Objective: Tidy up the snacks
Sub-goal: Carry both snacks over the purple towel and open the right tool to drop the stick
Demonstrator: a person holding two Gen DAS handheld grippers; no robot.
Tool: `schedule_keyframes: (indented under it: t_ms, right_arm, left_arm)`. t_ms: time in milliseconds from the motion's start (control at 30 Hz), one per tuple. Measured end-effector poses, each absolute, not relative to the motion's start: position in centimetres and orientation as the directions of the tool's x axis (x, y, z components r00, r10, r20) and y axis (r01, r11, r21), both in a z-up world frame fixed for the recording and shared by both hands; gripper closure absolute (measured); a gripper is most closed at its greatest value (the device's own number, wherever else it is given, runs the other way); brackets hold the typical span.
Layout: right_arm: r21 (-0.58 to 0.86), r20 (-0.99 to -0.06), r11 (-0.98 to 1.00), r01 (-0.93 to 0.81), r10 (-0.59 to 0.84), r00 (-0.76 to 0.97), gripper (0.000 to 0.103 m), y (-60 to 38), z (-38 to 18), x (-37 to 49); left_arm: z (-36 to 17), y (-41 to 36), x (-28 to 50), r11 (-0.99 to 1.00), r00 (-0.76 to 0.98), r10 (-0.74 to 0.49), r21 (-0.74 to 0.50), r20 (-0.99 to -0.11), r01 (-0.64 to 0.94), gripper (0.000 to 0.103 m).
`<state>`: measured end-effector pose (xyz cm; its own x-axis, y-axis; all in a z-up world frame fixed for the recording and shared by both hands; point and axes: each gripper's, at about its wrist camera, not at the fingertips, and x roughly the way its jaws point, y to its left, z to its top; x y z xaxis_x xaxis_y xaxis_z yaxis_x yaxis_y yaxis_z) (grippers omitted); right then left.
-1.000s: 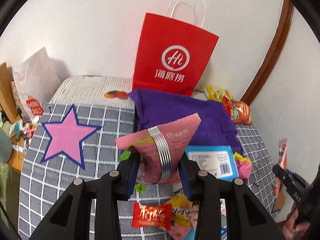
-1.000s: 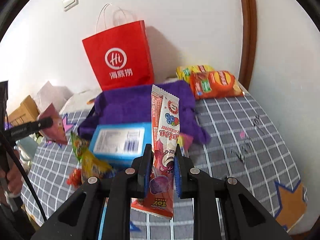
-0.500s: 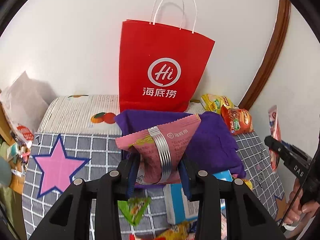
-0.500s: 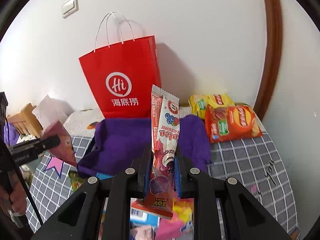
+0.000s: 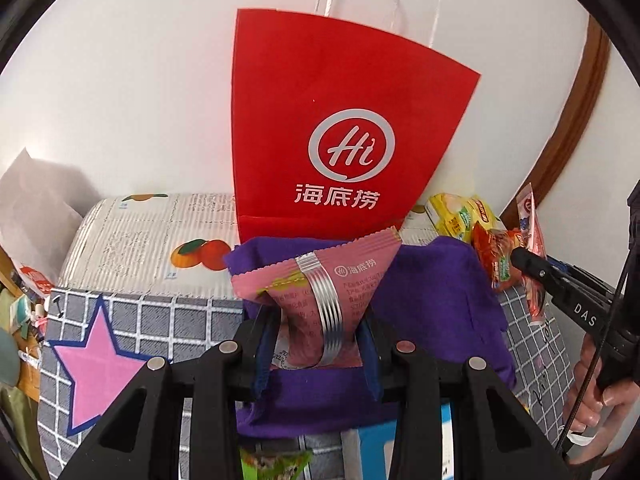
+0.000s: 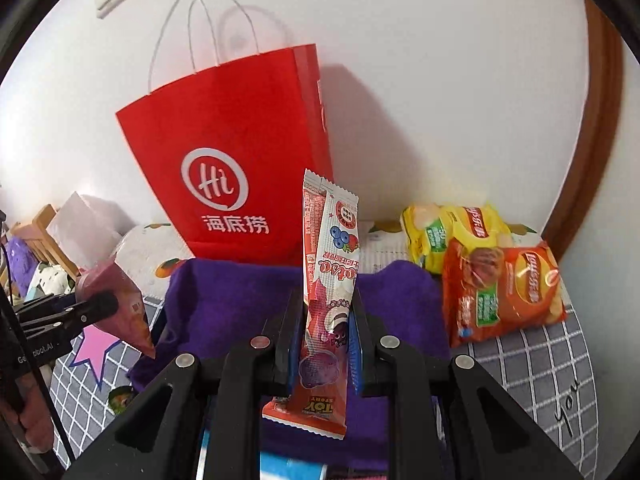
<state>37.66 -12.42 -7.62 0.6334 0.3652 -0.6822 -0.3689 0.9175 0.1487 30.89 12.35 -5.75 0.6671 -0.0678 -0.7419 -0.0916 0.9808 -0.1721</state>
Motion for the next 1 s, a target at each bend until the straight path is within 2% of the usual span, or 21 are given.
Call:
schedule_keyframes:
  t_ms: [133,233,467,733,1000]
  right_arm:
    - [0.144,-0.708,0.916,-0.375,0.360,0.608,0.083,-12.3,-9.3,39.5]
    - [0.127,-0.761,0.924,-0.360,0.323,0.562,0.083,-12.1,-11.2,41.1]
    - [0.098,-0.844,0.927,-0.363,0.271,0.464,0.083,-12.5,-15.3,43.0]
    - [0.096,-0.887,0.924,-0.369,0.247,0.390,0.083,-12.5,-18.2,44.2]
    - [0.090,-0.905,0.927,-0.365,0.229,0.358,0.081,-12.2,-19.8,44.8]
  left_arm:
    - [-6.7,12.3,32.9,0.976,0.645,-0.075,-0.188,-0.760,-0.108,0.068]
    - [-7.7,12.4,34.2,0.969,0.635,-0.107,-0.223,-0.765,-0.104,0.068]
    - [-11.2,12.8,36.3,0.971,0.570,-0.116,-0.214,-0.813,-0.109,0.068]
    - [-13.3,13.4,37.3,0.949,0.548,-0.216,-0.305,-0.808,-0.076,0.068]
    - [-14.1,13.2,37.5,0.948,0.533,-0.217,-0.306,-0.818,-0.083,0.068]
